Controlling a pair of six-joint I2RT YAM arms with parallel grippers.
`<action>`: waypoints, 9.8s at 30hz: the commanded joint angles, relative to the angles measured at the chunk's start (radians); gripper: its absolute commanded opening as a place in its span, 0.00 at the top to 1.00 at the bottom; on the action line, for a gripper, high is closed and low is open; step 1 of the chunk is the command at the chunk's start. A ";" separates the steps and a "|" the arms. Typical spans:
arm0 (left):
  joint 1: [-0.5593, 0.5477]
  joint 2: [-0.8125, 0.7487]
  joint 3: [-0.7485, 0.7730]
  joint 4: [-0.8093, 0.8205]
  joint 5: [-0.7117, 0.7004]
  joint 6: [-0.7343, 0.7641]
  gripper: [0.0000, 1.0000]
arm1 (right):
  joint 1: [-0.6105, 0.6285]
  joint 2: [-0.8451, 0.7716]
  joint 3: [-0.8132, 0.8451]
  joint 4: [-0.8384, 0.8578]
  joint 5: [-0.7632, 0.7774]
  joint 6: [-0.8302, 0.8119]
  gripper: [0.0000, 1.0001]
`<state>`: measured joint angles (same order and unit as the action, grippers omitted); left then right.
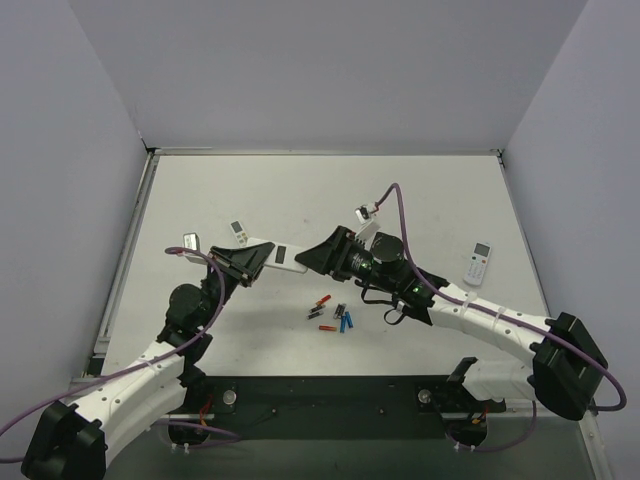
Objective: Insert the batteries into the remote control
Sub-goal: Remove the battery cover from the remote control, then place the battery cover at the center of the board, then pick up the battery from the center of the board.
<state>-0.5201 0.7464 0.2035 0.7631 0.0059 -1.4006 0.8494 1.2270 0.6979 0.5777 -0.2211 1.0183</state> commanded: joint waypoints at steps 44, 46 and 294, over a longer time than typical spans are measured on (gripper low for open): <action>0.078 0.133 0.047 0.065 -0.052 0.247 1.00 | -0.355 -0.176 -0.100 -0.030 -0.101 -0.070 1.00; 0.100 0.096 0.011 0.056 -0.034 0.232 1.00 | -0.383 -0.150 -0.098 -0.064 -0.098 -0.107 1.00; 0.135 -0.128 -0.136 -0.015 0.102 0.206 1.00 | 0.097 0.183 0.508 -1.122 0.157 -0.301 1.00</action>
<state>-0.3843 0.5644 0.0395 0.5682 0.1352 -1.2228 0.9543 1.4448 1.1412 -0.4831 -0.0166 0.6594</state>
